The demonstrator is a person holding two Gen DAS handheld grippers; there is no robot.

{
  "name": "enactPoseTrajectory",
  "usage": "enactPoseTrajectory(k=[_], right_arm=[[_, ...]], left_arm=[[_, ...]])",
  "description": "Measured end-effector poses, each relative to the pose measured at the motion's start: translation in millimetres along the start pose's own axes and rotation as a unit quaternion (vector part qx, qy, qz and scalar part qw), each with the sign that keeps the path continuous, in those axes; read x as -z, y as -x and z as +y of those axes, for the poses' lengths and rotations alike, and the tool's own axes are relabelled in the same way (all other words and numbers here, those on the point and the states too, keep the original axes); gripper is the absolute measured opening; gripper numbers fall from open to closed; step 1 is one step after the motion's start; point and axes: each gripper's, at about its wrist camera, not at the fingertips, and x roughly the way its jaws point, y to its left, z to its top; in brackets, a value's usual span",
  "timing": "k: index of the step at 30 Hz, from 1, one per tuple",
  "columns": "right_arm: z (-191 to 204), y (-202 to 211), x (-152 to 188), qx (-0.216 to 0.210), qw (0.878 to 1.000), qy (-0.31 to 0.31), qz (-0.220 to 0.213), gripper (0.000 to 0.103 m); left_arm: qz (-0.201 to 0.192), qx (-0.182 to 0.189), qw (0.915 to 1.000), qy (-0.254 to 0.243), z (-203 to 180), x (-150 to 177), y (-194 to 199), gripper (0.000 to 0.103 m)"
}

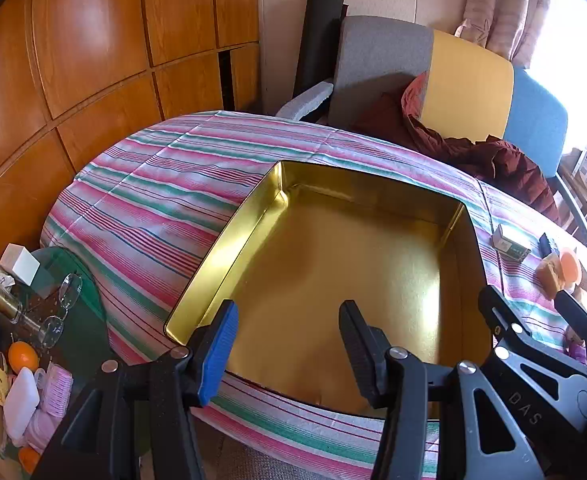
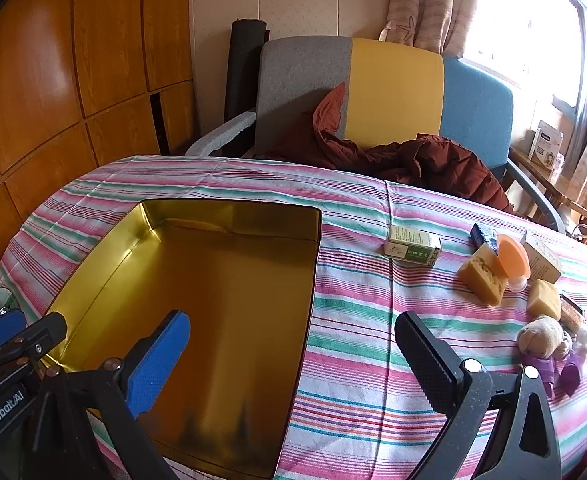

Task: Organize objects
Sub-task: 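Move both tools from the gold tray toward the cluster of items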

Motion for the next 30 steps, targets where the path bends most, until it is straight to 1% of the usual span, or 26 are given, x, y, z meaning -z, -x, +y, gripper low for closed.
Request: enactPoseTrajectory(k=[10, 14, 17, 20, 22, 25, 26, 28, 29, 30], right_arm=[[-9.8, 6.1, -0.9, -0.004, 1.0, -0.01, -0.005, 0.103], [-19.1, 12.1, -2.3, -0.016, 1.0, -0.019, -0.018, 0.103], [-31.7, 17.6, -2.9, -0.025, 0.999, -0.038, -0.03, 0.103], [-48.4, 22.6, -1.8, -0.021, 0.998, -0.053, -0.039, 0.103], [-61.2, 21.2, 0.3, -0.014, 0.998, -0.056, -0.03, 0.103], [-85.4, 16.3, 9.1, -0.005, 0.998, -0.062, -0.004, 0.103], [-93.7, 15.3, 12.8, -0.003, 0.998, -0.066, 0.003, 0.103], [-111.4, 13.9, 22.4, 0.007, 0.997, -0.076, 0.014, 0.103], [-121.3, 13.2, 27.9, 0.012, 0.996, -0.081, 0.02, 0.103], [-131.4, 12.7, 33.5, 0.015, 0.996, -0.086, 0.027, 0.103]], left_arm=[[0.003, 0.004, 1.0, -0.007, -4.5, 1.8, -0.1, 0.053], [0.01, 0.014, 0.9998, -0.01, -8.2, 5.1, -0.7, 0.053], [0.016, 0.042, 0.9989, -0.013, -12.3, 9.6, -0.6, 0.053], [0.015, 0.079, 0.9966, -0.019, -18.5, 14.1, 2.2, 0.053], [0.007, 0.1, 0.9945, -0.031, -25.1, 18.5, 6.1, 0.053], [-0.011, 0.121, 0.991, -0.057, -39.3, 26.0, 14.0, 0.053], [-0.014, 0.128, 0.9895, -0.065, -44.5, 27.8, 16.7, 0.053], [-0.013, 0.156, 0.9846, -0.079, -52.9, 33.8, 21.0, 0.053], [-0.009, 0.174, 0.9813, -0.082, -57.2, 36.0, 21.9, 0.053], [-0.001, 0.203, 0.9757, -0.083, -61.0, 38.8, 23.2, 0.053]])
